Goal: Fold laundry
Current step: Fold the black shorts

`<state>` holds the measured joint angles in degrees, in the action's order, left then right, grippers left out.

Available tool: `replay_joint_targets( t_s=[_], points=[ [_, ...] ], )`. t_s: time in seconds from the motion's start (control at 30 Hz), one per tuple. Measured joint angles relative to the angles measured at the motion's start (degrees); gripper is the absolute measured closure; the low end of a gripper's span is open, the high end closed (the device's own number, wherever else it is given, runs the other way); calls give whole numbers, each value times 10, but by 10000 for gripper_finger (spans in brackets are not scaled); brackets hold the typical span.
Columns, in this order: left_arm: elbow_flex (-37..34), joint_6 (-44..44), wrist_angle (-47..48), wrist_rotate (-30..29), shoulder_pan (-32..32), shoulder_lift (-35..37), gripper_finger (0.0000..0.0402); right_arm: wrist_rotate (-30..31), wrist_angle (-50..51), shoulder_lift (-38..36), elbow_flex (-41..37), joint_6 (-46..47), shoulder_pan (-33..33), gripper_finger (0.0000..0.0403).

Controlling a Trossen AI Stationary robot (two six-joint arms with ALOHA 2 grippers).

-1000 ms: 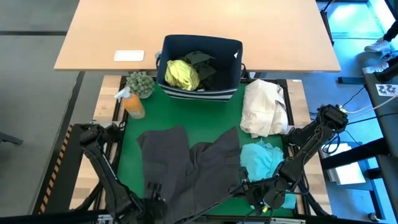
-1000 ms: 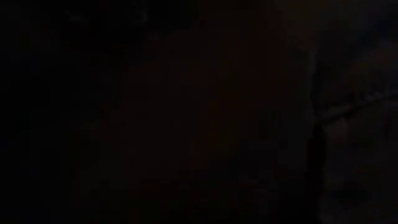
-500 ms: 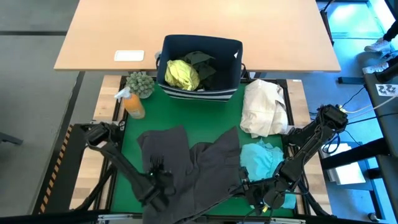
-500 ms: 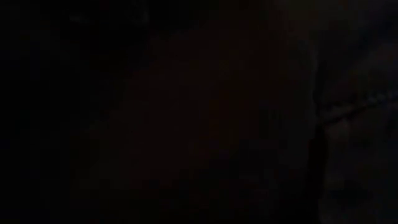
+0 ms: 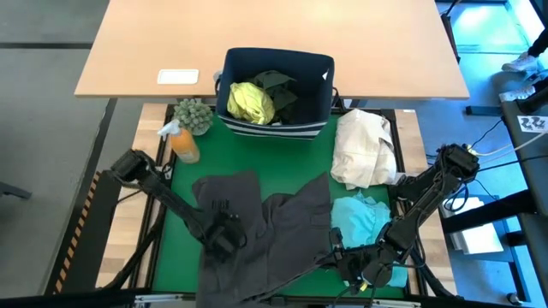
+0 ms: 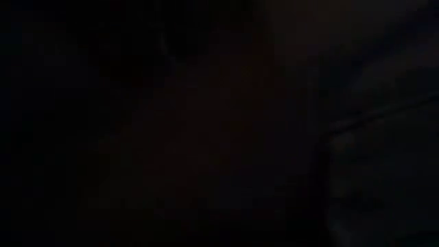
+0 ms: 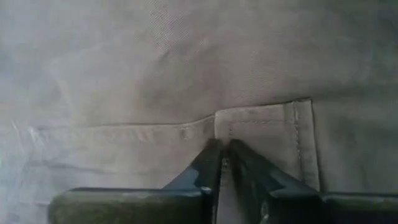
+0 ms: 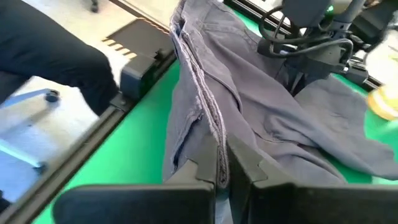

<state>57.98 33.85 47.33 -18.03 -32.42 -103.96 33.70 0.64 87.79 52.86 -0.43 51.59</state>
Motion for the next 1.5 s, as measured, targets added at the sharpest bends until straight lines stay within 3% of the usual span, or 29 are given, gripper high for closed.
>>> replay_joint_targets(
  t_s=[0.2, 0.4, 0.8, 1.07, 1.13, 1.3, 1.5],
  points=[
    [-53, -2, -7, -71, 58, 42, 399, 105, 45, 0, 0, 4, -13, 388],
    [-78, -28, -11, -105, 135, 65, 399, 79, 60, 0, 0, 5, -72, 387],
    [-48, -141, -17, -5, 186, 77, 381, 36, 58, 0, 0, 2, -131, 391],
    [27, -176, -22, -8, 180, 164, 324, 27, 54, 0, 0, 2, -130, 391],
    [45, -172, -76, -6, 168, 188, 306, 27, 54, 0, 0, 2, -130, 390],
    [51, -212, -321, 35, 94, 204, 267, 27, 54, 0, 0, 2, -130, 389],
    [51, -217, -466, -47, 6, 124, 245, 28, 49, 0, 0, 2, -130, 388]
  ],
)
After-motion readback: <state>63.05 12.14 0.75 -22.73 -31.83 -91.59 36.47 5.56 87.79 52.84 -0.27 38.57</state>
